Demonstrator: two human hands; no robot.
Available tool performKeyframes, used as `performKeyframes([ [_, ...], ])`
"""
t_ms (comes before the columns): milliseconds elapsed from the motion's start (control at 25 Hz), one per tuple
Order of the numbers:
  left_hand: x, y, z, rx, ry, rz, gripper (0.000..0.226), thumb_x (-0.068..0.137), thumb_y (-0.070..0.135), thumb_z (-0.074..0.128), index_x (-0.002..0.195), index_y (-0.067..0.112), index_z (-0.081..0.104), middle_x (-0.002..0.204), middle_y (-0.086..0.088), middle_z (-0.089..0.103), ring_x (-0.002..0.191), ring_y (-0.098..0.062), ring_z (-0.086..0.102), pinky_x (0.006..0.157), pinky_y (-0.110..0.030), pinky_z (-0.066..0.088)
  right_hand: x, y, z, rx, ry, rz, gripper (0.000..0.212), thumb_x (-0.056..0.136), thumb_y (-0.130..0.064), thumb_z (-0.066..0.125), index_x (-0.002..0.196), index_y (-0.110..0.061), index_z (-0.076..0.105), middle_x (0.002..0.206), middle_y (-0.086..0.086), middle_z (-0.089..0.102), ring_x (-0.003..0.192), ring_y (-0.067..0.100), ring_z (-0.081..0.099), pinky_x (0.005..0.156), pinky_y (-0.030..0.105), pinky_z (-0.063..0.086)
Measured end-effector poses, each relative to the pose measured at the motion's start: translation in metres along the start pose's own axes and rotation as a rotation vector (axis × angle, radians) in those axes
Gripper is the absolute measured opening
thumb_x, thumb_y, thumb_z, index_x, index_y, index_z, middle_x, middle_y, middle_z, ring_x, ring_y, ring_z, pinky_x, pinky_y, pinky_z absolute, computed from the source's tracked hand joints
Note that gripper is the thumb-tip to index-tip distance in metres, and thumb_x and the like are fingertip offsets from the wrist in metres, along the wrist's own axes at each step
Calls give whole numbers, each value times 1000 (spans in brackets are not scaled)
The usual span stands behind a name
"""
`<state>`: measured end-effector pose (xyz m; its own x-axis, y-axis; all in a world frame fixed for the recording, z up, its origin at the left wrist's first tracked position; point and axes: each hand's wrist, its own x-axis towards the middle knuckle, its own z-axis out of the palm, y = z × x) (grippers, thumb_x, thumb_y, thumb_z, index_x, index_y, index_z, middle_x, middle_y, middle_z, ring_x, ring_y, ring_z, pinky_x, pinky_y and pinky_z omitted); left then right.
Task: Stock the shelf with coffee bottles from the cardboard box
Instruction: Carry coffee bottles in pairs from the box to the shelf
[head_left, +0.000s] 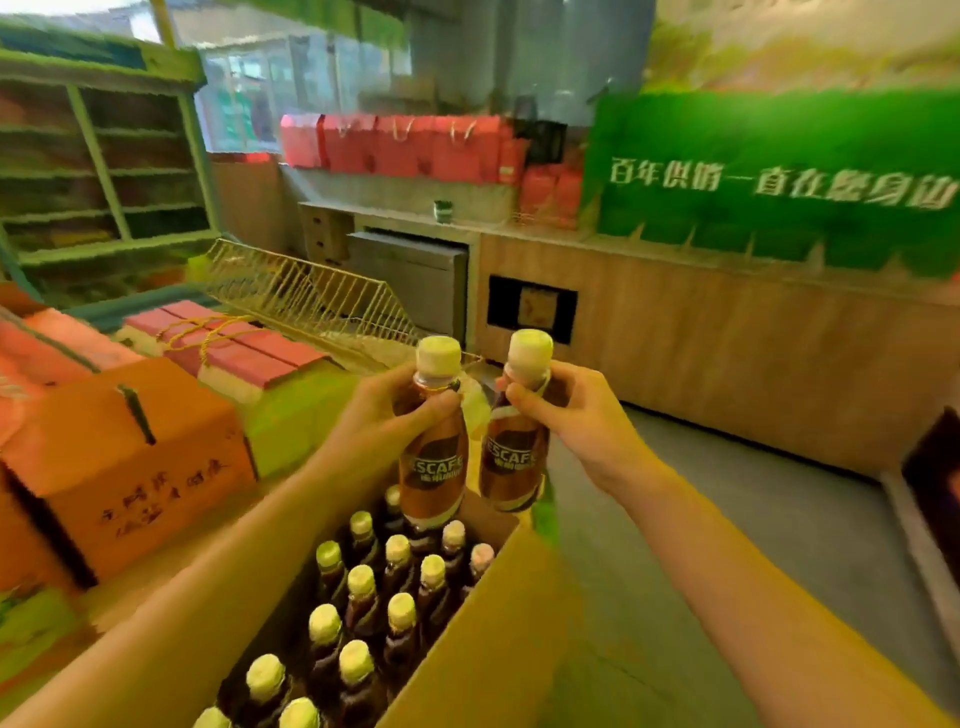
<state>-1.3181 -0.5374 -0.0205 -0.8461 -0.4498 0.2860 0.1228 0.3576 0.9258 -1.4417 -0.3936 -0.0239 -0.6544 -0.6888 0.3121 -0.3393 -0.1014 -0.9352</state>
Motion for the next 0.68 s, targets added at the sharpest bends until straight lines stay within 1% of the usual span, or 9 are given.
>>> performKeyframes([
  [80,-3,20,42,-1,-144,55,16,86,18,58,91,33,57,90,11,66,79,7,65,63,-10,50,-44,-13,-38,-63,180,28,17,83,-13,66,101,-12,67,93,3,71,81,5,66,71,14,52],
  [200,-16,52,113,-90,-339,107,14,87,20,58,96,31,58,97,6,68,91,-2,63,72,-17,46,-115,-34,-96,-187,414,70,13,83,-12,67,96,-13,67,94,7,70,80,9,64,70,13,50],
  [240,-25,66,141,-127,-413,124,14,87,21,58,97,31,57,99,6,68,93,-3,62,73,-18,46,-144,-43,-116,-226,500,85,11,83,-12,67,93,-16,67,93,5,70,81,10,64,72,14,51],
  [360,-54,106,219,-203,-612,181,16,88,21,57,102,29,57,102,6,67,97,-5,62,74,-17,44,-228,-69,-169,-302,726,124,12,83,-15,68,87,-26,66,91,-1,71,89,13,66,84,28,51],
  [400,-66,121,243,-220,-683,208,16,88,22,57,103,29,57,102,6,67,96,-4,62,73,-16,44,-256,-80,-184,-322,795,141,12,83,-16,68,87,-26,66,90,-2,70,89,12,67,84,27,51],
  [440,-81,137,270,-245,-761,234,15,88,22,57,101,29,58,101,7,68,93,-3,62,71,-15,44,-289,-93,-198,-344,870,154,10,83,-15,67,88,-24,66,88,-4,70,85,8,66,81,22,52],
  [520,-112,169,318,-292,-872,279,11,88,21,57,96,30,60,96,6,69,86,-3,64,70,-17,46,-349,-120,-221,-410,987,170,7,85,-15,65,90,-21,64,82,-10,67,73,-5,63,65,8,49],
  [600,-150,202,366,-344,-978,314,10,88,21,58,93,29,60,92,5,68,83,-4,65,72,-20,48,-413,-148,-244,-483,1118,203,6,86,-16,64,89,-22,63,80,-11,65,67,-8,61,59,7,46],
  [680,-199,238,415,-382,-1090,359,9,89,22,57,95,27,61,95,3,68,89,-7,65,77,-24,50,-482,-178,-266,-543,1243,233,6,86,-17,64,88,-23,62,80,-8,65,71,-4,60,62,11,45],
])
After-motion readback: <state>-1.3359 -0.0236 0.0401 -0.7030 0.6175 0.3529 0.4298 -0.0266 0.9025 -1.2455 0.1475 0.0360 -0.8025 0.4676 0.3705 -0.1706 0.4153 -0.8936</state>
